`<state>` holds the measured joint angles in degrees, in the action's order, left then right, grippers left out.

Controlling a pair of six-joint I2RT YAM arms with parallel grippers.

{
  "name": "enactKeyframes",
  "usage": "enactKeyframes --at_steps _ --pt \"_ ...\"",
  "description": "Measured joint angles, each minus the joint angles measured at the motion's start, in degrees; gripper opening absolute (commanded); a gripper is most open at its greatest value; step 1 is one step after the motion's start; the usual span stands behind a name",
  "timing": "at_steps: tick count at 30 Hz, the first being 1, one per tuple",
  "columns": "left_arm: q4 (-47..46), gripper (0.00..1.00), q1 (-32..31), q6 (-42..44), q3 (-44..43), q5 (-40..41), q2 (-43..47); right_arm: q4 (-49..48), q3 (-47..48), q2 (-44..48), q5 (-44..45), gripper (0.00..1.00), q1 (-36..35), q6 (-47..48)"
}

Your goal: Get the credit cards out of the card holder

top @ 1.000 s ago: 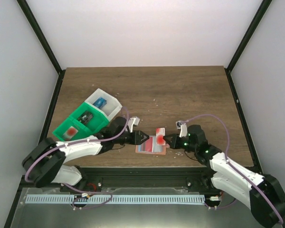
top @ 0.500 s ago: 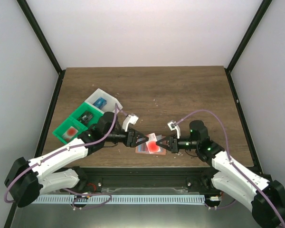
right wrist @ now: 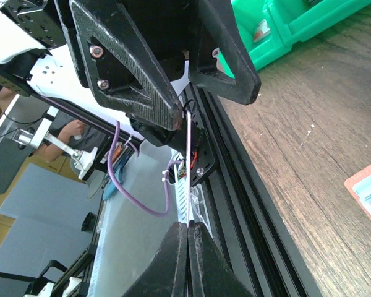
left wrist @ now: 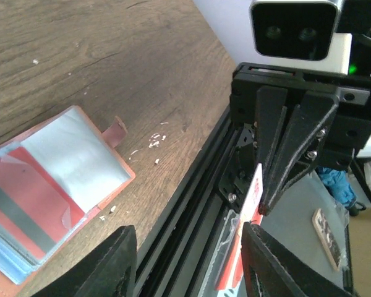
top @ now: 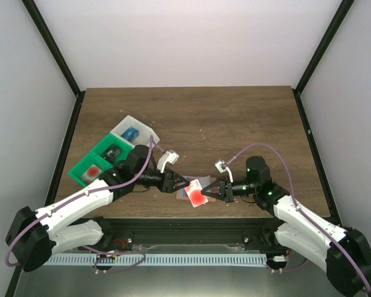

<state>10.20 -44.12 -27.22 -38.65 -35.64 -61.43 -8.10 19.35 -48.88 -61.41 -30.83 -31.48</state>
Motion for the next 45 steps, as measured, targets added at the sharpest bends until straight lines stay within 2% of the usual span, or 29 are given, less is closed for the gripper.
enactKeyframes --at_steps 3,7,11,12,14,19,21,24,25,31,36,45 --pt "-1.1 0.21 0.1 -0.5 0.3 -2.4 -0.1 -1.7 -0.5 -0.3 -0.6 0.01 0.0 -1.0" --pt "-4.0 0.00 0.2 -2.1 2.3 -6.3 0.1 -3.1 -1.4 -0.4 -1.0 0.01 0.0 -2.3" --pt "-7.0 0.00 0.4 -3.5 4.0 -9.5 0.5 -3.2 -1.9 -0.4 -1.2 0.01 0.0 -3.6" --pt "-7.8 0.00 0.4 -3.9 4.7 -9.9 0.7 -3.3 -2.1 -0.4 -1.2 0.05 0.0 -3.8" --pt "-9.7 0.00 0.4 -4.8 6.0 -10.1 1.3 -3.6 -2.3 -0.3 -1.2 0.23 0.0 -4.3" --pt "-11.1 0.00 0.6 -7.4 8.4 -8.8 2.6 -3.2 -2.5 1.6 2.4 0.59 0.0 -5.2" --pt "-10.8 0.00 1.4 -8.5 8.6 -6.5 2.7 -2.5 -2.5 2.8 4.4 0.69 0.0 -5.7" --pt "-10.4 0.00 2.8 -10.1 8.6 -1.9 2.8 -2.0 -2.6 4.5 6.8 0.95 0.1 -6.4" --pt "-10.4 0.00 3.2 -10.6 8.6 -0.3 2.9 -2.0 -2.6 4.9 7.3 0.99 0.1 -6.6" --pt "-8.6 0.00 5.4 -14.2 8.3 10.4 3.3 -1.4 -2.6 5.9 10.5 1.00 0.1 -8.0" --pt "-4.2 0.00 8.0 -16.1 6.1 23.4 4.7 -0.9 -2.6 6.3 12.6 1.00 0.1 -8.7" --pt "0.2 0.00 18.6 -23.8 4.3 39.0 10.9 -0.1 -2.6 4.3 13.5 1.00 0.1 -8.7"
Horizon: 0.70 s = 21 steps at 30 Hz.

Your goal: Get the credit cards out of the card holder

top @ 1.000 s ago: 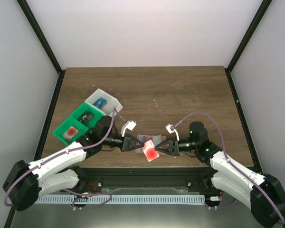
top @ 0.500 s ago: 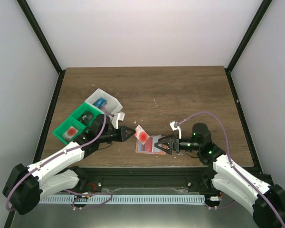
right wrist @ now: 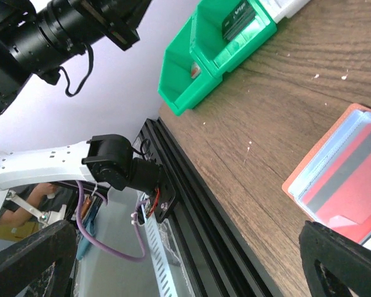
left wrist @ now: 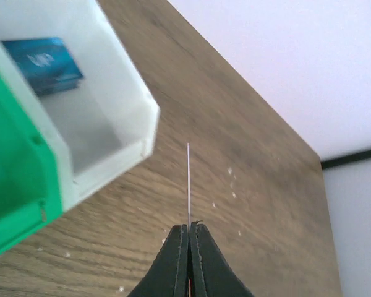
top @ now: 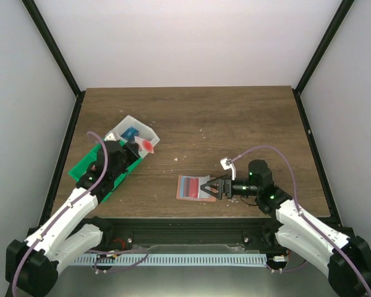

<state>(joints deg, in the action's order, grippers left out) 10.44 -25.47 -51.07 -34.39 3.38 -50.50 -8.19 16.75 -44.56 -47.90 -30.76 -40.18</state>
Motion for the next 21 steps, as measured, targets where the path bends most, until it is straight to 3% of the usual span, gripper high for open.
enactKeyframes --at_steps 4,14,21 --pt "3.0 0.00 4.2 -3.3 0.0 3.3 1.4 0.7 0.1 -2.0 -0.9 1.00 0.0 0.4" --pt "12.3 0.00 22.5 -5.2 -0.3 10.4 9.7 1.8 1.0 -4.7 -2.9 1.00 0.0 0.9" --pt "15.0 0.00 32.8 -4.7 -0.8 10.5 8.1 1.7 1.3 -6.2 -3.9 1.00 0.0 0.6"
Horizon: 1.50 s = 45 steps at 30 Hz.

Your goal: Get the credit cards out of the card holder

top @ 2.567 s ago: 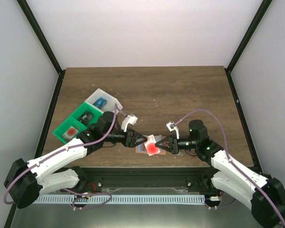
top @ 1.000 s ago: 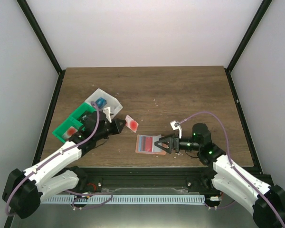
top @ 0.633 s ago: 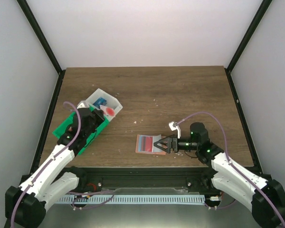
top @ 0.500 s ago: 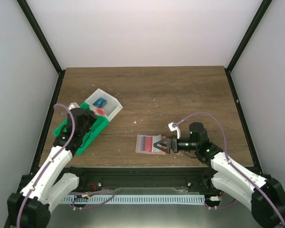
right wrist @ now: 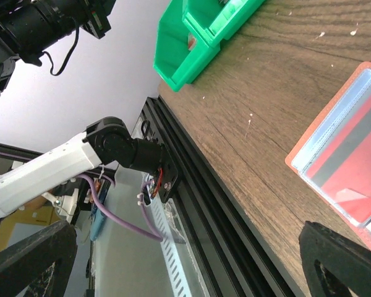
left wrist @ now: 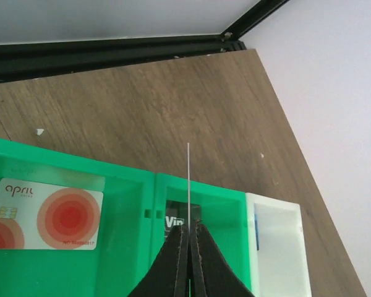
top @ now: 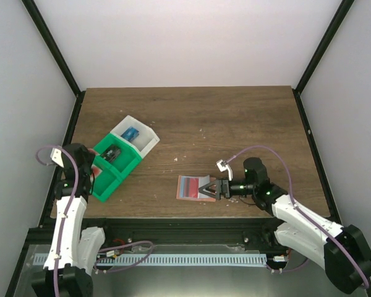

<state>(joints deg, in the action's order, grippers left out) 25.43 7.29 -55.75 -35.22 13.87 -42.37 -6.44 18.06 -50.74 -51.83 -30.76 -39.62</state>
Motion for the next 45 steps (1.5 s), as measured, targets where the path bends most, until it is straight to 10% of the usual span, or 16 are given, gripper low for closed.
enactKeyframes --at_steps 45 --pt "-13.0 0.00 1.1 10.6 14.4 4.6 -3.7 5.1 4.1 -2.6 1.2 1.00 0.0 4.9"
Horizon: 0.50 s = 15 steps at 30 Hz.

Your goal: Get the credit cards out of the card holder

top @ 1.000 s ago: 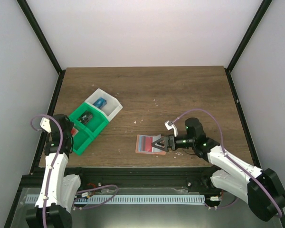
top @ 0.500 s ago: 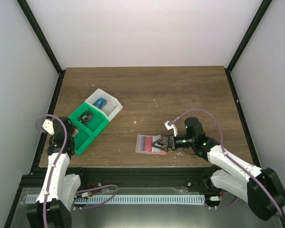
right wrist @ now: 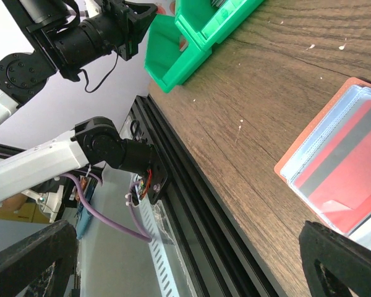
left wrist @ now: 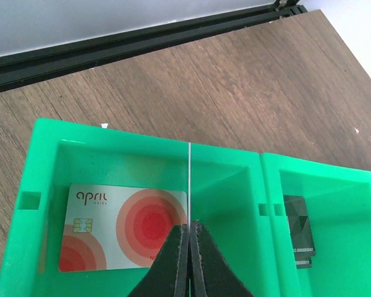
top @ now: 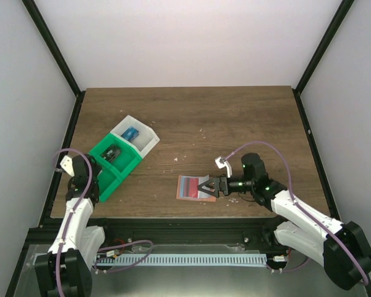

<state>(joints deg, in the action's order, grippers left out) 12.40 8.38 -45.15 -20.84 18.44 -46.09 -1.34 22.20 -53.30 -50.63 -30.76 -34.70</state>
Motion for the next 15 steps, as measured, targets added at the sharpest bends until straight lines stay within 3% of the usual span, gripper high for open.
enactKeyframes --at_steps 9,15 --pt "-3.6 0.00 0.0 2.3 1.2 0.3 -3.4 -0.4 -0.2 -0.8 0.2 1.00 0.0 0.0" --pt "-4.9 0.11 0.0 2.6 1.5 0.3 -4.3 -0.4 -0.2 -0.8 0.4 1.00 0.0 0.0"
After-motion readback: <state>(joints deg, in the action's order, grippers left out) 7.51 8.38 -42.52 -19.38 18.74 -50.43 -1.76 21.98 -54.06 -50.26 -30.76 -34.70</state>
